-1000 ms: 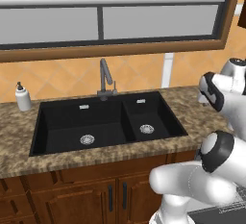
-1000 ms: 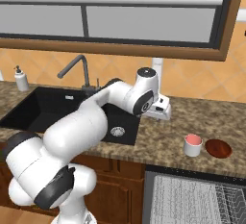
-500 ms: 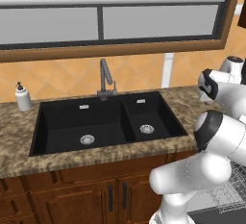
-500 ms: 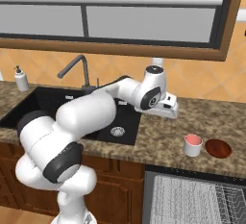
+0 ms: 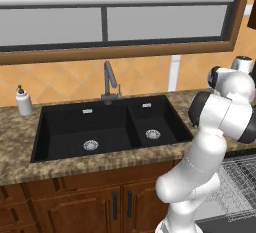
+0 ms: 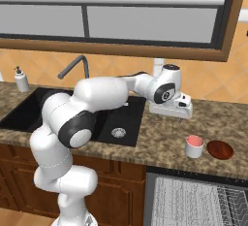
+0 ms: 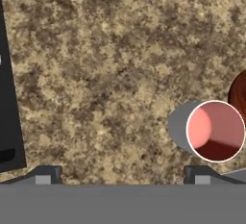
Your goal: Pick up the cup and bowl from the counter, place them in the dishwasher, and close the dishwasher door.
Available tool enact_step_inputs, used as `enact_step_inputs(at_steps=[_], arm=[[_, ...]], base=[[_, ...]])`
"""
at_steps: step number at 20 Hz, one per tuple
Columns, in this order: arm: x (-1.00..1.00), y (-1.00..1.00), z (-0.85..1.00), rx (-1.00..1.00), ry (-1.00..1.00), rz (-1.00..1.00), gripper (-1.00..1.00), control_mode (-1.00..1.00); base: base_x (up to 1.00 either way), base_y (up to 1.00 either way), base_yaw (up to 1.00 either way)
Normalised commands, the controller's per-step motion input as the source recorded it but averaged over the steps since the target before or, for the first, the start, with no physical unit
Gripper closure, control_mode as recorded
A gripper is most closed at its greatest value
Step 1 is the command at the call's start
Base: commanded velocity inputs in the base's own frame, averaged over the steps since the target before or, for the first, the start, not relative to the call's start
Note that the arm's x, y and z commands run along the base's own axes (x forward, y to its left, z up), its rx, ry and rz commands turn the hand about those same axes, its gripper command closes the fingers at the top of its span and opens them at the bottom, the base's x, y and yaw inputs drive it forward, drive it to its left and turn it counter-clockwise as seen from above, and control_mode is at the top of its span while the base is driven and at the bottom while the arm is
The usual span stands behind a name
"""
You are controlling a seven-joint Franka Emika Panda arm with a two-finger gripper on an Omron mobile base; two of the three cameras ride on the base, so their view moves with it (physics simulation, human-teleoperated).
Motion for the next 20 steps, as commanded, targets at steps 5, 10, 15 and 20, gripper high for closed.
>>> enact_step_inputs(at_steps=[5,10,15,20], arm=[[0.0,-0.41,-0.21,0.03,0.02,-0.02,-1.0,-1.0],[0.0,-0.23,-0.27,0.0,0.0,0.0,-1.0,-1.0],[0.0,-0.27,-0.18,0.0,0.0,0.0,-1.0,-1.0],[-0.08,-0.06,-0.24,0.0,-0.08,0.01,-1.0,-1.0]], base=[[0.0,0.0,0.0],[0.0,0.0,0.0],[0.0,0.0,0.0],[0.0,0.0,0.0]])
